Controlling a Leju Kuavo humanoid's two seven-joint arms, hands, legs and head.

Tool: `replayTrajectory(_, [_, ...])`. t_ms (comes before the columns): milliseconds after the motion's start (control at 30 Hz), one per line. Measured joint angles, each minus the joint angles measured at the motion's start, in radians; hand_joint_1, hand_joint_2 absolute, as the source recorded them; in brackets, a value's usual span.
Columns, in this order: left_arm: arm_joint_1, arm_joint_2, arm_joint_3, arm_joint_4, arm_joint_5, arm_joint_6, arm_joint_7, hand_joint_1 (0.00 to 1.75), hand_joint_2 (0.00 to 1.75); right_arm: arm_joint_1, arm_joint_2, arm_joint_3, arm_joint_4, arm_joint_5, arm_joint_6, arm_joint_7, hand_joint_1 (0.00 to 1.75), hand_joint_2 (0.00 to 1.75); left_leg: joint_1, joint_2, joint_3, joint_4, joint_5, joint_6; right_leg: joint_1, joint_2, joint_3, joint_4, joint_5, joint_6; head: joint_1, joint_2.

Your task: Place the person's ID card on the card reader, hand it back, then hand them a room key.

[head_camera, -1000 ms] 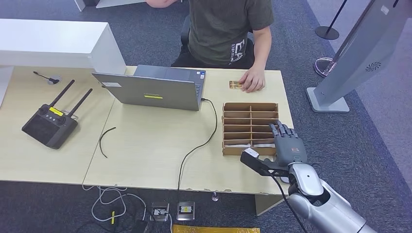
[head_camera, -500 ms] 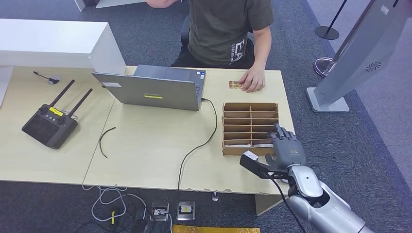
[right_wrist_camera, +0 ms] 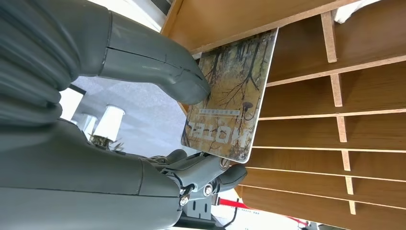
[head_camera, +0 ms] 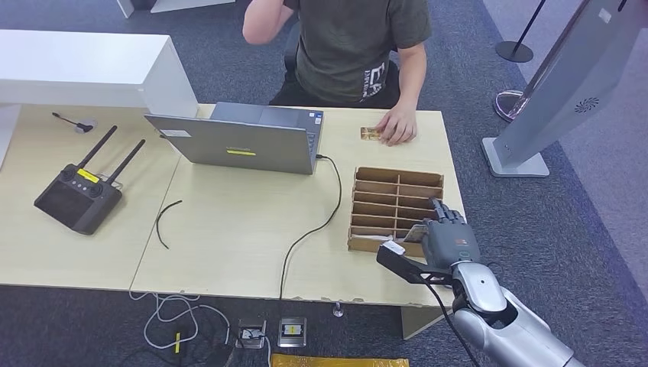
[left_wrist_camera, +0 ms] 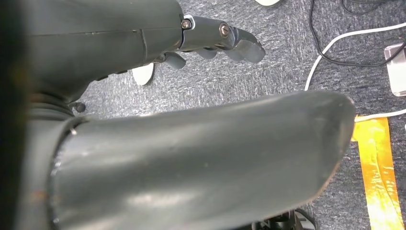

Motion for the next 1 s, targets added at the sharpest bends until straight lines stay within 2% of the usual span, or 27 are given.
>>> replayTrajectory(433, [0.0,0.002,0.0,0.0,-0.006,0.0,0.009,0.0,0.0,0.006,-0.003,-0.001,-0.001,0.011,-0.025,0.016,1.75,1.75,0.0,0.0,0.0,0.0,0.0,0.0,0.0,0.0,0.0,0.0,0.0,0.0,0.0,0.0])
replayTrajectory(633, [0.0,0.003,-0.001,-0.001,-0.008,0.001,0.009,0.0,0.0,-0.013,-0.02,-0.024,-0.048,0.091,-0.089,0.056,1.75,1.75,0.0,0.0,0.0,0.0,0.0,0.0,0.0,0.001,0.0,0.0,0.0,0.0,0.0,0.0])
replayTrajectory(800, [0.0,0.003,-0.002,-0.004,-0.013,-0.004,0.009,0.0,0.0,-0.057,-0.033,-0.062,-0.13,0.199,-0.166,0.055,1.75,1.75,0.0,0.002,0.001,0.0,0.0,0.0,0.0,0.002,0.0,0.0,0.001,0.0,0.0,0.0])
replayTrajectory(1000, [-0.001,-0.002,-0.004,-0.004,-0.022,-0.011,0.009,0.0,0.0,-0.093,-0.037,-0.091,-0.204,0.256,-0.169,0.054,1.75,1.75,0.0,0.002,0.001,0.0,0.0,0.0,0.0,0.002,0.0,0.0,0.001,0.0,0.0,0.0])
